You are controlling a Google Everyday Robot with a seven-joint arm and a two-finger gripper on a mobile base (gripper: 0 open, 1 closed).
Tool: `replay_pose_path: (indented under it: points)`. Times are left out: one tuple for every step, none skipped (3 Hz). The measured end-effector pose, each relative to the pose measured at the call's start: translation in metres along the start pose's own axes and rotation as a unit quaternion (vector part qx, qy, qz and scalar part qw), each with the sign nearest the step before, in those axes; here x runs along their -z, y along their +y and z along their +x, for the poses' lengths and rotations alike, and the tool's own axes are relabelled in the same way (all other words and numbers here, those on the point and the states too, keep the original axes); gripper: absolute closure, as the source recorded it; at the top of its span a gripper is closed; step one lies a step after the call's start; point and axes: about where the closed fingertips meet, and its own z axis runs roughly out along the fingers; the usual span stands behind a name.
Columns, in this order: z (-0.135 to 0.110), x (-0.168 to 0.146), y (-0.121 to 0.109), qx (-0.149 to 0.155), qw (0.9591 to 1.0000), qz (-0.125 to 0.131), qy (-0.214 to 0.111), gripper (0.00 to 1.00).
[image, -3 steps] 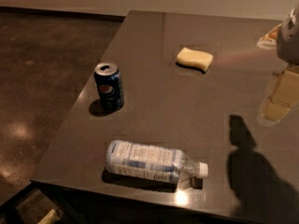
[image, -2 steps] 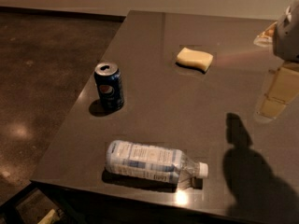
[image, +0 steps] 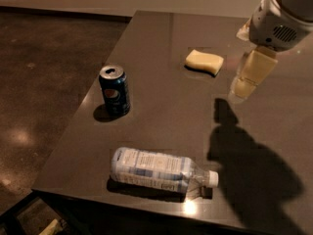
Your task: Pick sponge
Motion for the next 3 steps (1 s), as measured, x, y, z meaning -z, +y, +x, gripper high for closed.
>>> replay_pose_path:
  points:
    - [-0.021,-0.029,-0.033,-0.016,0.9995,0.002,-0.029,0.0]
    - [-0.038,-0.059,-0.062,-0.026,0.9984,0.01,-0.049,0.0]
    - [-0.047,-0.089,-0.089,-0.04,0.9976,0.008,-0.056,0.0]
